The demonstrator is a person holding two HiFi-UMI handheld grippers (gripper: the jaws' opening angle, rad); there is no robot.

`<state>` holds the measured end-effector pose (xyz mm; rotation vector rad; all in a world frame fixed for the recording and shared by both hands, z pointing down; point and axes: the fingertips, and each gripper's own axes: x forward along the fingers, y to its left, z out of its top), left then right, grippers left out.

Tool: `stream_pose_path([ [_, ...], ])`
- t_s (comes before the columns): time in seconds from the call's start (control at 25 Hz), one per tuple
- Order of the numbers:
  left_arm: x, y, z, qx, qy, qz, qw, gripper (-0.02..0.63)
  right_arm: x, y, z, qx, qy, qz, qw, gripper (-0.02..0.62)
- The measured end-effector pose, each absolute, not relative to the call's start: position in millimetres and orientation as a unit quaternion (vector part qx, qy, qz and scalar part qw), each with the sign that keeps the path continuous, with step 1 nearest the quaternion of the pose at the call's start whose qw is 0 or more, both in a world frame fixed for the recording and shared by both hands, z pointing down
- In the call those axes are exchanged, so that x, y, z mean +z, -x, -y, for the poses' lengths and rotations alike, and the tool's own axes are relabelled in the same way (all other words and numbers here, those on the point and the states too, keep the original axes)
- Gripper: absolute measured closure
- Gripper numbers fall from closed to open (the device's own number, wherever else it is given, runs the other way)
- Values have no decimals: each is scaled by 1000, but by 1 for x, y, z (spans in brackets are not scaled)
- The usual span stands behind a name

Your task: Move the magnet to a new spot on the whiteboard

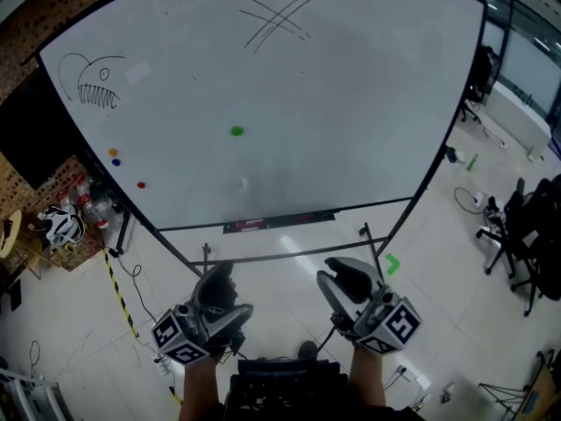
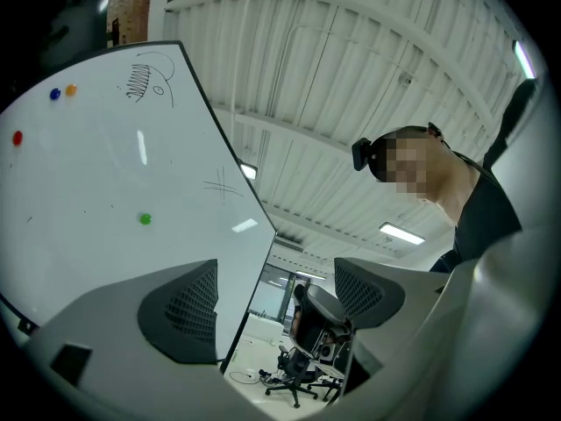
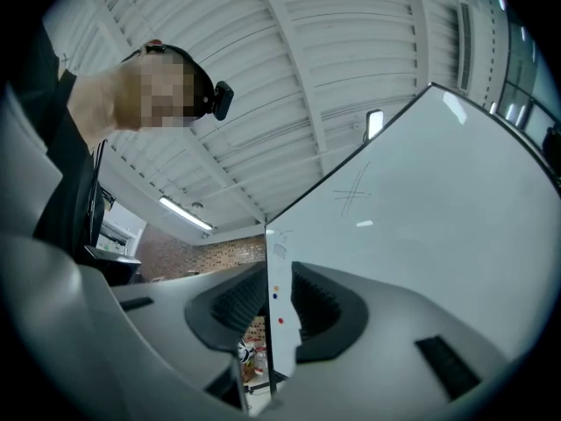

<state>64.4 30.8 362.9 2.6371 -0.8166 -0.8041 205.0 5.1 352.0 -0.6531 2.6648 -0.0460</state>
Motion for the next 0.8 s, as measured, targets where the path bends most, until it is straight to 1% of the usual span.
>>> stream_pose_path([
  [0.16,367,-30,-48,-298,-901,284,140,192,356,-175,-18,-22,235,-957,171,477],
  [0.36,366,22,-62,-319,-891,288,145,192,356,-128,-33,-33,245,-957,153,477],
  [0.56,376,54,-74,-345,-882,289,139,192,362,-97,-56,-27,253,-961,107,477],
  [0.64,380,64,-76,-352,-880,282,150,192,364,-87,-62,-28,253,-961,104,477],
  [0.8,382,77,-84,-358,-878,281,147,192,363,-76,-65,-38,247,-961,120,477],
])
